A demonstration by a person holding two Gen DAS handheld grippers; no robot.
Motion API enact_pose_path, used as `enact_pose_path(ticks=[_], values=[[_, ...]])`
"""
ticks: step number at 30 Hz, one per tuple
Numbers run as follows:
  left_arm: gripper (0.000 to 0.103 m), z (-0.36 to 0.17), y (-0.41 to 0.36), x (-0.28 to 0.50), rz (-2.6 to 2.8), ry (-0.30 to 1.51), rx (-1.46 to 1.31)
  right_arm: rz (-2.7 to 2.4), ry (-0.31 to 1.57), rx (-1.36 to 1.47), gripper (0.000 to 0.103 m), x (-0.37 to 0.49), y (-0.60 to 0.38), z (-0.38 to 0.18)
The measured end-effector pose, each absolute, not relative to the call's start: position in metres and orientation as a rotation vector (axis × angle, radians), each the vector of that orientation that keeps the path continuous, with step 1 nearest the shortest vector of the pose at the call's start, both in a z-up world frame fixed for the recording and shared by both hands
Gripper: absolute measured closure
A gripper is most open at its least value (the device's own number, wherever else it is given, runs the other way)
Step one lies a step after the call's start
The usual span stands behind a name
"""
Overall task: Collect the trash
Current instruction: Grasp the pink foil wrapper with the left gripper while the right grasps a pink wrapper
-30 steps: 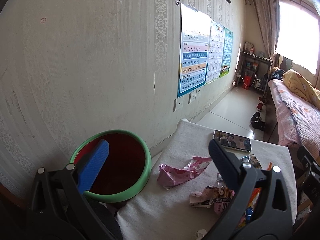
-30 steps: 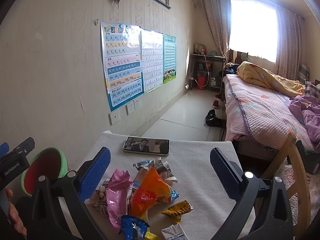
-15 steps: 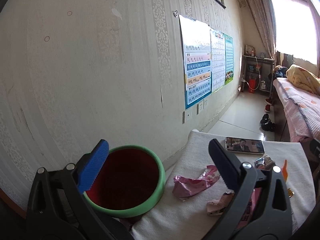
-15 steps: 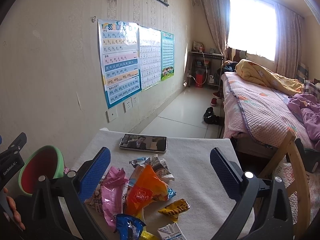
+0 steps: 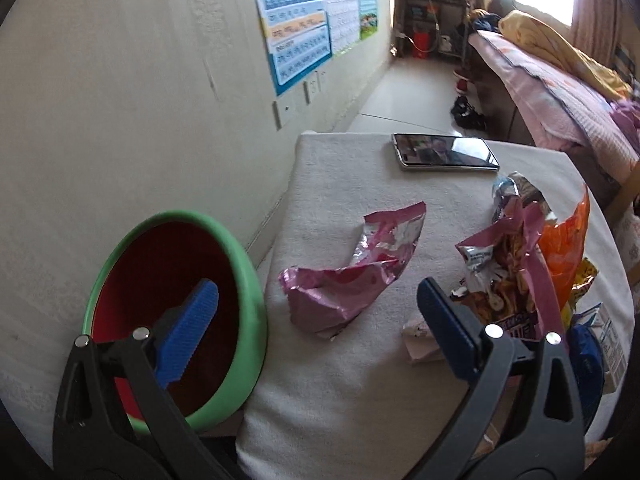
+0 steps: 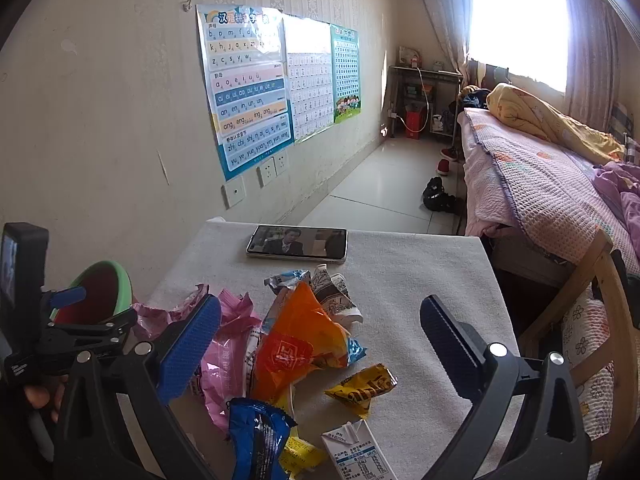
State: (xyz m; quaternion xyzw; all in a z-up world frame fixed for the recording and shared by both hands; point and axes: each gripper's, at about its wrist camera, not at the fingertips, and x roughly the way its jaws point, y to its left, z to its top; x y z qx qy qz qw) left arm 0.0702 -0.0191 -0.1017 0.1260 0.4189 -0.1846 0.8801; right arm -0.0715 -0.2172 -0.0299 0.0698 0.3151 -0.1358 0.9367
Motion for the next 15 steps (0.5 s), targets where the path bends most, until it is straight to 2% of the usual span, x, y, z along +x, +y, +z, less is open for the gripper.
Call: enact_pose_path(ticks=[4,5,7,8,13,15], values=[[0.006,-0.122,-0.044,0.097,-0.454,0.949,0.346,-0.264,0.671,0.153,0.007,-0.071,-0.22,-0.031],[0.009,-0.129,-0.049,0.101,-0.467,0.975,0.366,-0.255,0.68,0.161,0.007,-0.071,-0.221,-0.032],[0.025,-0.142,-0.057,0.108,-0.475,1.017,0.399,-0.23,0.697,0.181,0.007,-0.07,-0.222,-0.033],[0.029,-0.146,-0.059,0.112,-0.471,1.034,0.41,-0.215,0.702,0.189,0.007,-0.069,-0.222,-0.033],[0.085,-0.155,-0.052,0.115,-0.485,1.11,0.313,-0.108,0.741,0.216,0.007,-0.06,-0.214,-0.033],[0.088,-0.148,-0.045,0.109,-0.48,1.095,0.283,-0.054,0.767,0.244,0.011,-0.055,-0.211,-0.036]])
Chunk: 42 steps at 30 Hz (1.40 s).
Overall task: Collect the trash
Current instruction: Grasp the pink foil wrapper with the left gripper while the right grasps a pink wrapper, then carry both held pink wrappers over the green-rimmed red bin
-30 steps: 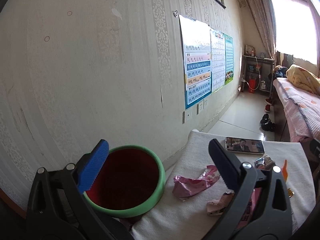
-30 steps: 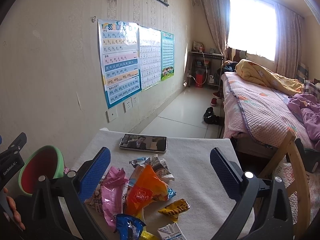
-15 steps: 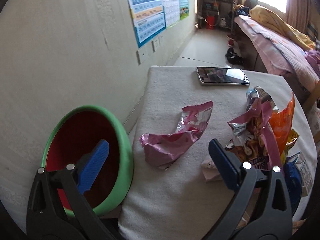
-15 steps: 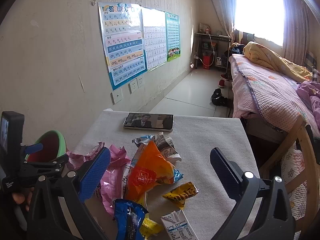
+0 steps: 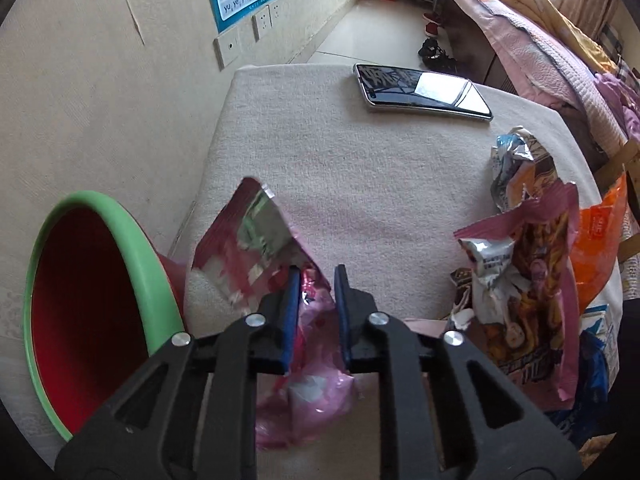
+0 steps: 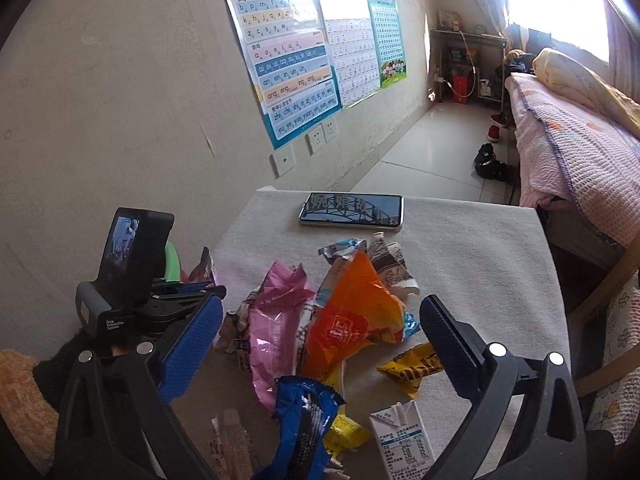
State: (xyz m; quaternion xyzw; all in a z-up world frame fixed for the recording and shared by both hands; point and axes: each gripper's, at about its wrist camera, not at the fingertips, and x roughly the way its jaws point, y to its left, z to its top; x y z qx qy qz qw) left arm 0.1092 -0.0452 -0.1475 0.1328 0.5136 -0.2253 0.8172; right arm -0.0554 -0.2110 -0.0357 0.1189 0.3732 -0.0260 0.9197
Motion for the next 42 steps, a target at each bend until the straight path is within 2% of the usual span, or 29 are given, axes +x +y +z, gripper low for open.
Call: enact_pose_path(ticks=[1,8,13,20,25,26,27,29,33,35,42], values=[[0.088,-0.141,-0.041,0.104,-0.48,1.075,0.267,-0.029,0.783,0.257,0.013,-0.053,-0.21,-0.038],[0.088,-0.093,-0.01,0.056,-0.445,0.96,0.127,0.129,0.877,0.337,0.046,-0.023,-0.203,-0.044],[0.088,-0.096,0.01,0.027,-0.41,0.982,0.003,0.168,0.952,0.317,0.048,-0.004,-0.189,-0.053],[0.088,-0.11,0.016,0.018,-0.397,1.027,-0.003,0.114,1.051,0.273,0.047,0.009,-0.183,-0.082],[0.088,-0.11,0.022,0.02,-0.386,1.021,-0.021,0.13,1.113,0.28,0.042,0.013,-0.179,-0.097],[0.088,-0.11,0.023,0.02,-0.386,1.021,-0.025,0.134,1.113,0.292,0.047,0.012,-0.18,-0.098],[0.088,-0.111,0.024,0.019,-0.385,1.02,-0.027,0.138,1.114,0.307,0.06,0.01,-0.18,-0.1],[0.088,-0.113,0.027,0.02,-0.38,1.023,-0.036,0.146,1.117,0.336,0.075,0.008,-0.181,-0.101],[0.088,-0.112,0.028,0.02,-0.371,1.019,-0.048,0.151,1.093,0.371,0.081,0.002,-0.185,-0.096],[0.088,-0.11,0.029,0.02,-0.372,1.011,-0.049,0.149,1.074,0.393,0.091,-0.001,-0.188,-0.088],[0.088,-0.092,0.047,0.029,-0.346,0.961,-0.078,0.205,0.97,0.407,0.091,-0.003,-0.18,-0.046]])
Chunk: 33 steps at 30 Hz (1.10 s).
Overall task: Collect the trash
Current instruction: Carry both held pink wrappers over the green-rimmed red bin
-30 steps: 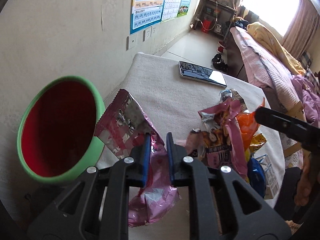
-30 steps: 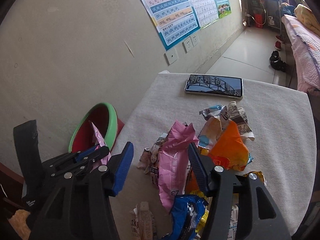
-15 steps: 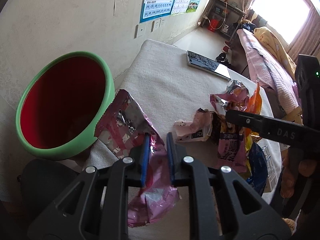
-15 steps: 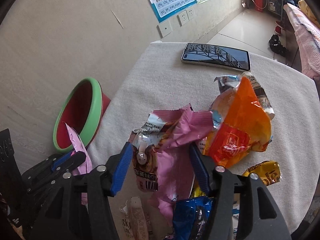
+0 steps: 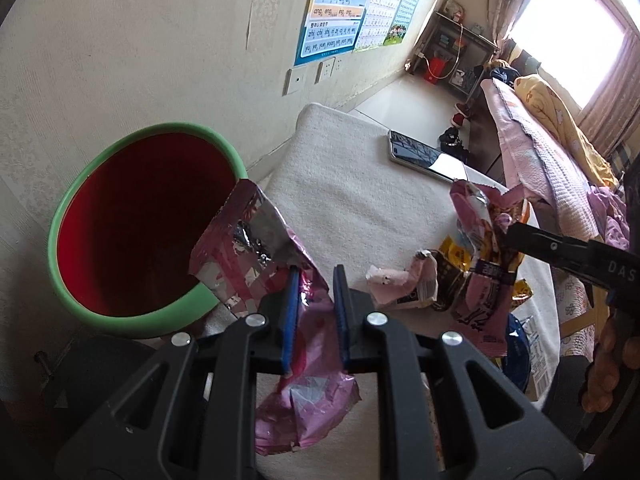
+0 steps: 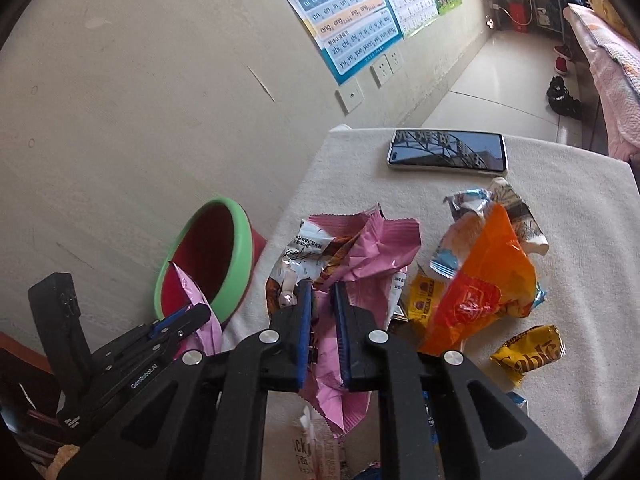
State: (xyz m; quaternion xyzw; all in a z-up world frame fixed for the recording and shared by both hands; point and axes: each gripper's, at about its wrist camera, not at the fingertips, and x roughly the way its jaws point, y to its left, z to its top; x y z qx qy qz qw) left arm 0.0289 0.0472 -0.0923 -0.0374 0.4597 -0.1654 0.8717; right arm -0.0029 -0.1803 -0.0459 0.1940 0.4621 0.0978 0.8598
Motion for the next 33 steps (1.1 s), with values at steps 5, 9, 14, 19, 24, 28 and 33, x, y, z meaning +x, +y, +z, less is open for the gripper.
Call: enact_pose_path(ticks=[5,9,14,19,24,28,33], values=[[0.088,-0.079,0.082,0.046,-0.286,0.928,-0.115,0.272,0.953,0.405,0.091,0.007,-0.161,-0.033],[0.088,-0.076,0.113,0.06,-0.242,0.93,-0.138,0.32,0.97,0.42,0.091,0.023,-0.138,-0.035],[0.088,-0.081,0.145,0.077,-0.189,0.939,-0.172,0.393,0.97,0.445,0.091,0.048,-0.099,-0.037],[0.088,-0.086,0.168,0.093,-0.144,0.941,-0.197,0.469,0.963,0.434,0.091,0.076,-0.052,-0.04],[0.088,-0.084,0.177,0.103,-0.095,0.912,-0.166,0.49,0.947,0.421,0.091,0.102,-0.021,-0.038],[0.077,-0.083,0.181,0.108,-0.057,0.892,-0.154,0.48,0.957,0.429,0.088,0.115,-0.012,-0.042],[0.043,-0.081,0.187,0.108,-0.029,0.86,-0.171,0.477,0.957,0.443,0.064,0.106,-0.015,-0.042]])
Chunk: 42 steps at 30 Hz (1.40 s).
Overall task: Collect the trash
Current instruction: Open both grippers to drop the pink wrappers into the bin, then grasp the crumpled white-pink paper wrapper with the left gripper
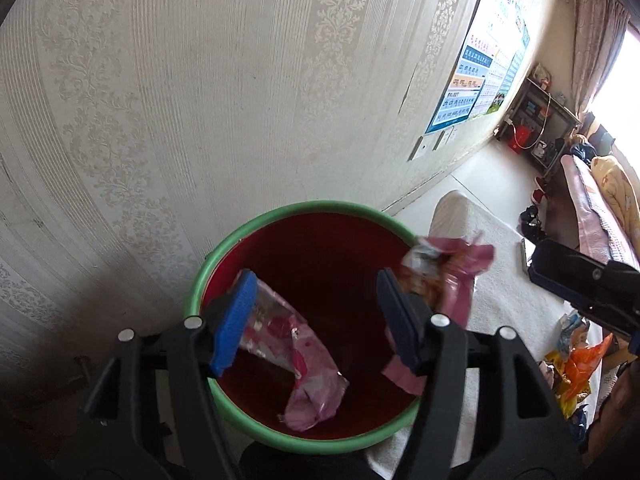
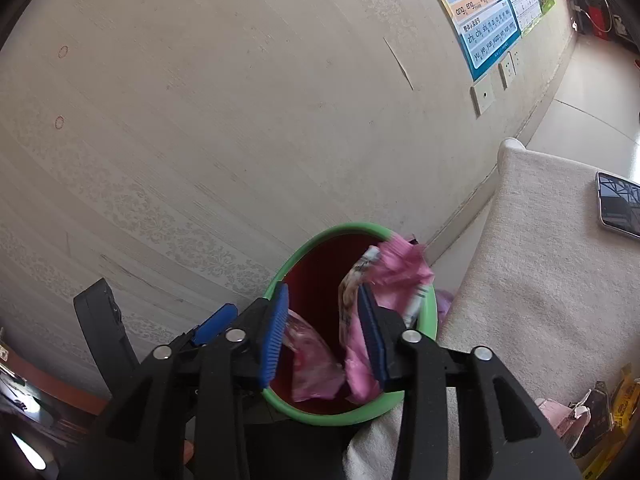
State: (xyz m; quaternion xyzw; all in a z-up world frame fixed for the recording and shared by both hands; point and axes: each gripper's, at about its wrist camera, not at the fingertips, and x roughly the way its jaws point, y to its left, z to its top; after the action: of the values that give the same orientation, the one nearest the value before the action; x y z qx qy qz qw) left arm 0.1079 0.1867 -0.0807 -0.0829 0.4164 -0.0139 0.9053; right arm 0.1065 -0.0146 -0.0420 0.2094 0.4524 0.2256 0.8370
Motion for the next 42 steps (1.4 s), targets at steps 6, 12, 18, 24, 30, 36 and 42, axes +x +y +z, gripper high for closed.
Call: enact_pose_path(ticks=[6,12,18,24,30,36,42], values=[[0.041,-0.077,0.175,0.095,-0.033,0.857,-0.147,0.471,0.945,0.381,0.061,0.085,-0.03,-0.03],[0.039,-0.072,0.137,0.078,-0.119,0.858,-0.101,0.39,0.899,0.243,0.05,0.042,-0.072,-0.019],[0.036,-0.08,0.082,0.054,-0.278,0.913,-0.057,0.188,0.889,0.153,0.047,-0.003,-0.139,-0.028],[0.031,-0.1,0.018,0.019,-0.472,0.998,0.049,0.013,0.956,0.174,0.047,-0.039,-0.196,-0.061],[0.03,-0.129,-0.035,0.028,-0.578,1.023,0.215,-0.024,0.993,0.264,0.047,-0.055,-0.217,-0.083],[0.036,-0.156,-0.072,0.046,-0.683,1.084,0.31,0.0,0.981,0.278,0.047,-0.057,-0.209,-0.078],[0.049,-0.161,-0.063,0.051,-0.656,1.138,0.229,0.019,0.982,0.273,0.047,-0.049,-0.202,-0.078]])
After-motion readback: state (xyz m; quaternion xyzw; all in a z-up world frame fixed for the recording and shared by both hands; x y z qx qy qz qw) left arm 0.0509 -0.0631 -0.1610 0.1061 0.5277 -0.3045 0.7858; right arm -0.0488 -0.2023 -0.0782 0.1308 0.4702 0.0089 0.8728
